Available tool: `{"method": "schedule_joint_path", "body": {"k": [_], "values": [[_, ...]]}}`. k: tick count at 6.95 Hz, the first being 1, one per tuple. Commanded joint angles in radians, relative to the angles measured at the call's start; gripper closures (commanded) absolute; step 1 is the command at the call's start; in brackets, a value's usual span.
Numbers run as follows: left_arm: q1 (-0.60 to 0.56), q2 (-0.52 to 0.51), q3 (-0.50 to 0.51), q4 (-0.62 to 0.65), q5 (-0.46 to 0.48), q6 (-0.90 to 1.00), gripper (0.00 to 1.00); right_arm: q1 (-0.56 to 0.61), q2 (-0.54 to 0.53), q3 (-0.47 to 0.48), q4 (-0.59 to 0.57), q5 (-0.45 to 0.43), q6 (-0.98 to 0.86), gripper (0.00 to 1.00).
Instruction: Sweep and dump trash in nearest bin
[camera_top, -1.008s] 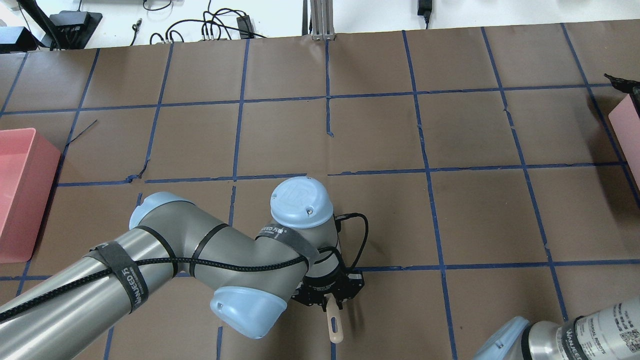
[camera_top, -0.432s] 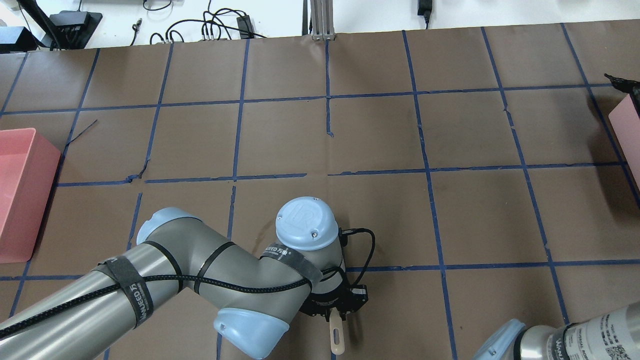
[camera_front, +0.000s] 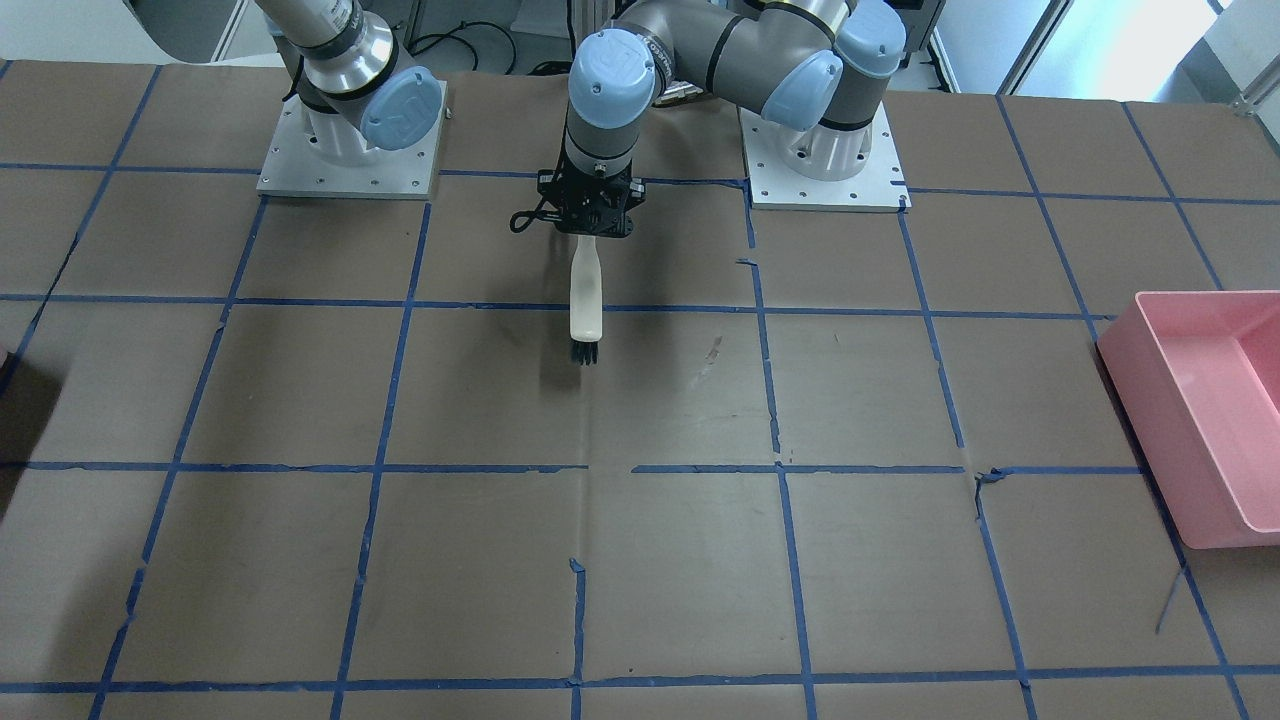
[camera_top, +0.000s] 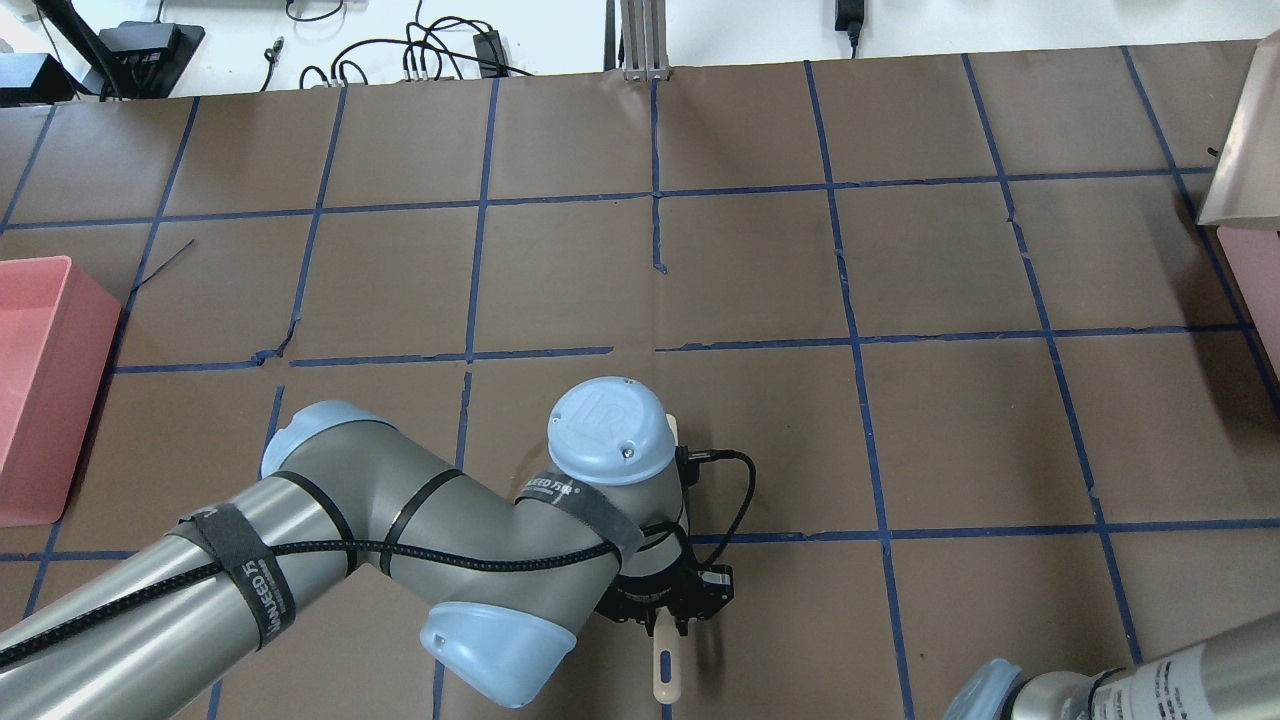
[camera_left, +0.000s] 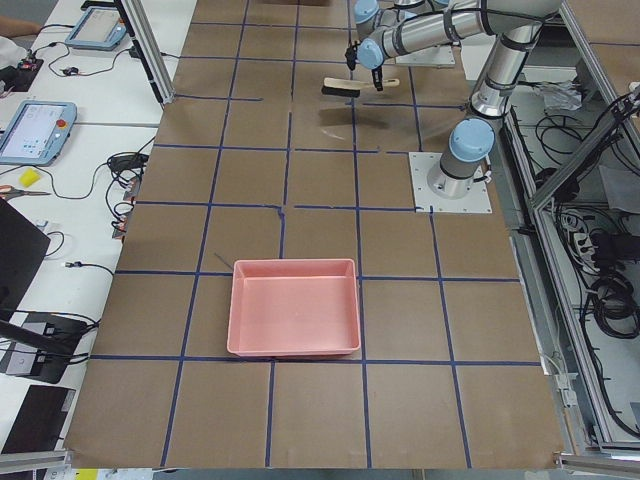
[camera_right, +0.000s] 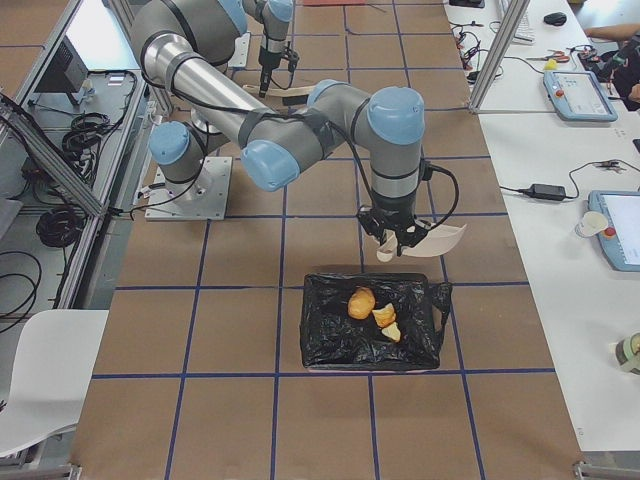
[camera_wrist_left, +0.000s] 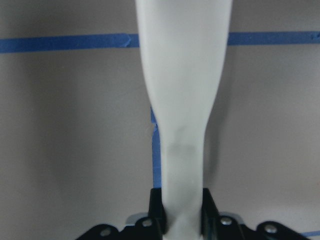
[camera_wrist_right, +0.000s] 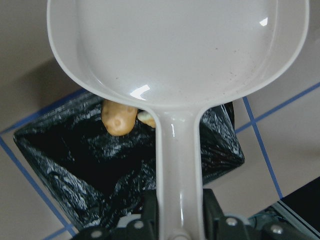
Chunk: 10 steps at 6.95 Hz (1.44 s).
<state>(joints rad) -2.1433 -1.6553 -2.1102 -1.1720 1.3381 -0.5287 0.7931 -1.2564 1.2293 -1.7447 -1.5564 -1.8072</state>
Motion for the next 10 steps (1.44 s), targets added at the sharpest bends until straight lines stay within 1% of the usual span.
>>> {"method": "schedule_joint_path", "body": {"k": [1, 3, 4, 6, 7, 9, 10], "values": [[0.034, -0.018, 0.082, -0.119, 0.013, 0.028, 0.82, 0.085, -0.037, 0.122, 0.004, 0.064, 0.336, 1.00], [0.051, -0.040, 0.079, -0.137, 0.010, 0.032, 0.82, 0.151, -0.044, 0.168, 0.001, 0.065, 0.593, 1.00], [0.046, -0.028, 0.073, -0.159, 0.013, 0.006, 0.82, 0.173, -0.046, 0.188, 0.008, 0.064, 0.696, 1.00], [0.049, -0.093, 0.085, -0.149, 0.004, 0.038, 0.82, 0.204, -0.093, 0.251, 0.001, 0.065, 0.813, 1.00], [0.049, -0.109, 0.087, -0.144, 0.001, 0.035, 0.82, 0.253, -0.097, 0.251, -0.010, 0.065, 0.853, 1.00], [0.049, -0.118, 0.085, -0.144, -0.013, 0.036, 0.82, 0.285, -0.098, 0.260, -0.016, 0.065, 0.987, 1.00], [0.049, -0.116, 0.085, -0.144, -0.014, 0.036, 0.82, 0.322, -0.100, 0.260, -0.019, 0.064, 1.017, 1.00]]}}
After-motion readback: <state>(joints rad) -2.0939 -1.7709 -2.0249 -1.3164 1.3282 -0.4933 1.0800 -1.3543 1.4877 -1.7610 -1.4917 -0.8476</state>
